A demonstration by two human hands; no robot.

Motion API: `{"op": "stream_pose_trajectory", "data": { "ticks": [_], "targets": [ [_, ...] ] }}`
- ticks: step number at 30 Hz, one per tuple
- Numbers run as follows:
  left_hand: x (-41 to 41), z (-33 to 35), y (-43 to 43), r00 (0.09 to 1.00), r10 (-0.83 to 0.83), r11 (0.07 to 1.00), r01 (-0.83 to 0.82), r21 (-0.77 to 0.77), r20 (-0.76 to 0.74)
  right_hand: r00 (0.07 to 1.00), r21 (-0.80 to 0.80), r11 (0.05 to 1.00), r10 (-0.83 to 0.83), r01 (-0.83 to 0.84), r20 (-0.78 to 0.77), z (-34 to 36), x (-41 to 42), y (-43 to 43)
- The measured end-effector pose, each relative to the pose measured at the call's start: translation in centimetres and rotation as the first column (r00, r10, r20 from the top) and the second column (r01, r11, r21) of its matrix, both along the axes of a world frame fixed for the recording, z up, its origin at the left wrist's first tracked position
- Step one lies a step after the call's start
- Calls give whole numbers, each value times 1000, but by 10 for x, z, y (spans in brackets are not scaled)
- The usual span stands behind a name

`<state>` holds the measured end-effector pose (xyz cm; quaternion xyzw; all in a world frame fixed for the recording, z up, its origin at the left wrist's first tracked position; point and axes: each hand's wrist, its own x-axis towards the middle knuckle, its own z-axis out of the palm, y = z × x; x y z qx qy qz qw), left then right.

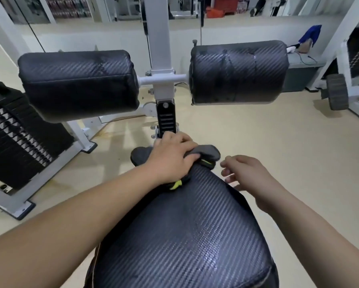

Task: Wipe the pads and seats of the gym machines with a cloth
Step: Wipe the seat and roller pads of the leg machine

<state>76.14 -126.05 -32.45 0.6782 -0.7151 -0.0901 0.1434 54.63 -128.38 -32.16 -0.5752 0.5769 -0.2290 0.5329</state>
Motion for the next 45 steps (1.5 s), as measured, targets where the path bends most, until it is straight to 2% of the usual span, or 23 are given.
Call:
{"op": "stream_pose_trajectory", "data": {
  "ticks": [2, 5, 7, 9, 12, 15, 19, 21, 23, 26, 29, 32, 34, 35, 37, 38, 40, 43, 45],
  "targets": [
    [18, -6, -27, 993, 112, 994, -112, 6, 33, 989, -81, 992, 87, -98, -122, 4, 16, -5],
    [23, -5, -37, 967, 248, 966, -251, 62, 48, 914, -186, 937, 219, -295, -343, 5, 39, -3],
    [24, -3, -27, 960, 277, 957, -279, 80, 35, 872, -219, 911, 229, -348, -433, -4, 44, -2],
    [28, -2, -8, 959, 281, 956, -278, 94, -18, 864, -223, 912, 214, -344, -456, -10, 42, -3],
    [46, -5, 37, 931, 313, 942, -281, 183, -186, 866, -208, 915, 226, -346, -447, -9, 38, -3],
    [55, 1, 94, 862, 381, 916, -304, 261, -334, 853, -212, 899, 255, -382, -456, -6, 41, -2],
    [38, 9, 177, 856, 425, 905, -395, 158, -296, 851, -181, 901, 285, -395, -441, -1, 43, 2],
    [23, 12, 205, 879, 392, 920, -381, 94, -273, 856, -170, 904, 290, -392, -428, -2, 43, 4],
    [29, 12, 199, 885, 377, 926, -361, 109, -273, 858, -164, 908, 289, -387, -424, -3, 43, 5],
    [54, 4, 140, 880, 380, 923, -340, 181, -284, 868, -150, 916, 287, -373, -406, -5, 42, 4],
    [65, -4, 76, 763, 413, 910, -328, 252, -498, 867, -135, 919, 290, -371, -406, -6, 39, 3],
    [60, 0, 52, 676, 446, 895, -337, 293, -587, 874, -140, 919, 293, -370, -388, -4, 40, 2],
    [56, 2, 64, 682, 440, 898, -328, 293, -585, 877, -138, 920, 292, -367, -383, -4, 39, 1],
    [54, 1, 75, 719, 433, 901, -329, 282, -544, 874, -129, 919, 299, -371, -382, -5, 39, 2],
    [56, -3, 102, 799, 460, 886, -384, 261, -386, 881, -107, 923, 312, -371, -356, -6, 38, 3],
    [56, -4, 117, 810, 485, 872, -421, 250, -328, 887, -96, 926, 313, -364, -340, -7, 37, 2],
    [51, -2, 151, 780, 527, 849, -474, 232, -338, 897, -67, 934, 315, -351, -310, -8, 37, 0],
    [27, -1, 202, 665, 582, 799, -574, 179, -468, 906, -28, 937, 328, -348, -266, -7, 37, 1],
    [2, -2, 234, 697, 601, 775, -628, 71, -391, 909, -15, 938, 331, -346, -252, -6, 37, 3]
  ]
}}
